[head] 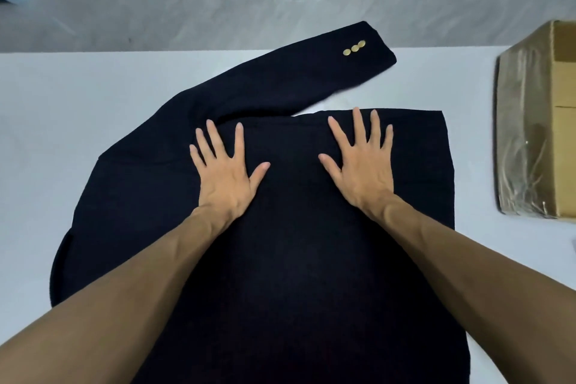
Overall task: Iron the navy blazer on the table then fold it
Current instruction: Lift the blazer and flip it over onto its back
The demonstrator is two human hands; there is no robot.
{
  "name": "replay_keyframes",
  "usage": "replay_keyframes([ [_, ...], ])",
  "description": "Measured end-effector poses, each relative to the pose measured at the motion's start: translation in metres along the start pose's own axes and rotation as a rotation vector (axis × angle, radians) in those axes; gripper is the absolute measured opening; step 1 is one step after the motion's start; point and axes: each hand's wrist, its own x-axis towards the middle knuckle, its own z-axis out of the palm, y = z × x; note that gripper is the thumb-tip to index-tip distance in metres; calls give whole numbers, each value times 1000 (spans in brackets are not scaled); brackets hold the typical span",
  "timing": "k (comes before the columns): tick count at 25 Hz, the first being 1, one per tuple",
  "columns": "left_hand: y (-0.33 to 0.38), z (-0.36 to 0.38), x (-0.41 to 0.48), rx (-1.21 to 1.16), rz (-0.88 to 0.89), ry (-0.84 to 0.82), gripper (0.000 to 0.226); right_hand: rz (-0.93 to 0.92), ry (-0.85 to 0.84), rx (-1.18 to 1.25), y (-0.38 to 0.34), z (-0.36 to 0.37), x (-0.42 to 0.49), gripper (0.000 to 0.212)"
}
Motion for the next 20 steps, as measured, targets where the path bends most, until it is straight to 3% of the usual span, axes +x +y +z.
replay_keyframes([
  [4, -5, -9, 4, 27, 32, -80, 87, 49, -83, 39, -3, -11, -1, 73],
  [7, -1, -22, 5, 30, 38, -190, 87, 115, -185, 286, -4, -41, -12, 67],
  [10, 18, -55, -12, -29, 17, -250, 84, 167, -7, 584, 5, -93, -63, 44],
  [12, 41, -80, -34, -27, 111, -209, 79, 250, 107, 680, 22, -122, -112, 27],
  [16, 114, -121, -75, -153, 380, -315, 64, 569, 210, 827, 82, -158, -210, 21],
  [20, 187, -133, -114, -252, 560, -447, 54, 1062, 348, 1103, 134, -159, -300, 21],
])
